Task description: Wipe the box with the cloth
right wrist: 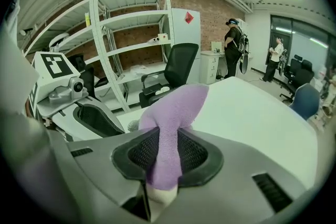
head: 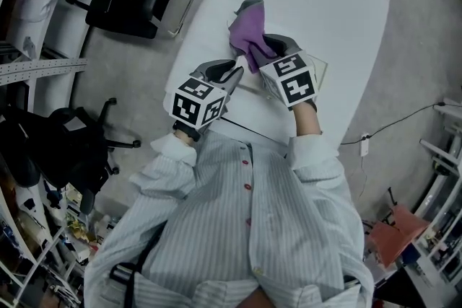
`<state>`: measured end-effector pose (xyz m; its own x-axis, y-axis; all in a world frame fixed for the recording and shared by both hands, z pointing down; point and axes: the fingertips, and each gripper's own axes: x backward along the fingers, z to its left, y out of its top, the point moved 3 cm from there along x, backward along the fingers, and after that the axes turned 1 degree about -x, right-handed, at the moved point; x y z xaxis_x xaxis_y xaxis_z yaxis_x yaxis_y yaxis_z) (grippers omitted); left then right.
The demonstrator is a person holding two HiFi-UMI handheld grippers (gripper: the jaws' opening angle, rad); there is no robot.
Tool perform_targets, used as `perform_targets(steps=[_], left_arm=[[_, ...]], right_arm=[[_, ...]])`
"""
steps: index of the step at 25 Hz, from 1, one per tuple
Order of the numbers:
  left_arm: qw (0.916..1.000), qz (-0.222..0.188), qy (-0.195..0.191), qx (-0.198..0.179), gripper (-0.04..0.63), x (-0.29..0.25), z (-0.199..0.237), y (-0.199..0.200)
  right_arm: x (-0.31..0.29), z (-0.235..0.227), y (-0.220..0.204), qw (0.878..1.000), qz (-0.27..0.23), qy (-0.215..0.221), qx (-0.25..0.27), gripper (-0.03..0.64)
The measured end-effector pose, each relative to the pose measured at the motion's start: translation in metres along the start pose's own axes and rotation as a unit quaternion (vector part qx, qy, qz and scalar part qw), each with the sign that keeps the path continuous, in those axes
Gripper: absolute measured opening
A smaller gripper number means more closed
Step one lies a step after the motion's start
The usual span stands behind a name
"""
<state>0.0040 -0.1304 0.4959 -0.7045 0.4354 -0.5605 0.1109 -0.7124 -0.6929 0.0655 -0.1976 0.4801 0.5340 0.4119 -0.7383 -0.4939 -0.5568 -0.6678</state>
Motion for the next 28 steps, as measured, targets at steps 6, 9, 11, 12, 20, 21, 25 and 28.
perform_targets(steps=[6, 9, 11, 12, 20, 21, 25, 28], left_arm=[[0.9999, -0.003, 0.0, 0.013, 0.069, 0.0, 0.0, 0.0], [0.9999, -0.006, 0.0, 0.016, 0.069, 0.0, 0.0, 0.0], [0.9999, -0.004, 0.002, 0.012, 0.069, 0.0, 0.0, -0.001], [0.9999, -0.003, 0.002, 0.011, 0.069, 0.0, 0.0, -0.002], [1.0, 0.004, 0.004, 0.007, 0.069, 0.0, -0.001, -0.001], [1.0, 0.005, 0.003, 0.006, 0.069, 0.0, -0.001, -0.001], [1.0, 0.004, 0.001, 0.004, 0.069, 0.001, 0.0, -0.001], [1.0, 0.005, 0.0, 0.004, 0.069, 0.0, 0.0, -0.002]], right_arm=[[0.001, -0.001, -0.002, 1.0, 0.022, -0.002, 0.005, 0.099], [0.005, -0.004, -0.006, 0.999, 0.031, -0.008, 0.009, 0.098], [0.01, -0.008, -0.012, 0.999, 0.045, -0.017, 0.013, 0.098], [0.013, -0.01, -0.016, 0.998, 0.051, -0.022, 0.014, 0.098], [0.037, -0.025, -0.038, 0.996, 0.073, -0.047, 0.016, 0.098], [0.04, -0.028, -0.041, 0.996, 0.076, -0.054, 0.015, 0.098], [0.055, -0.043, -0.056, 0.993, 0.085, -0.08, 0.001, 0.098], [0.069, -0.059, -0.071, 0.99, 0.101, -0.101, -0.012, 0.098]])
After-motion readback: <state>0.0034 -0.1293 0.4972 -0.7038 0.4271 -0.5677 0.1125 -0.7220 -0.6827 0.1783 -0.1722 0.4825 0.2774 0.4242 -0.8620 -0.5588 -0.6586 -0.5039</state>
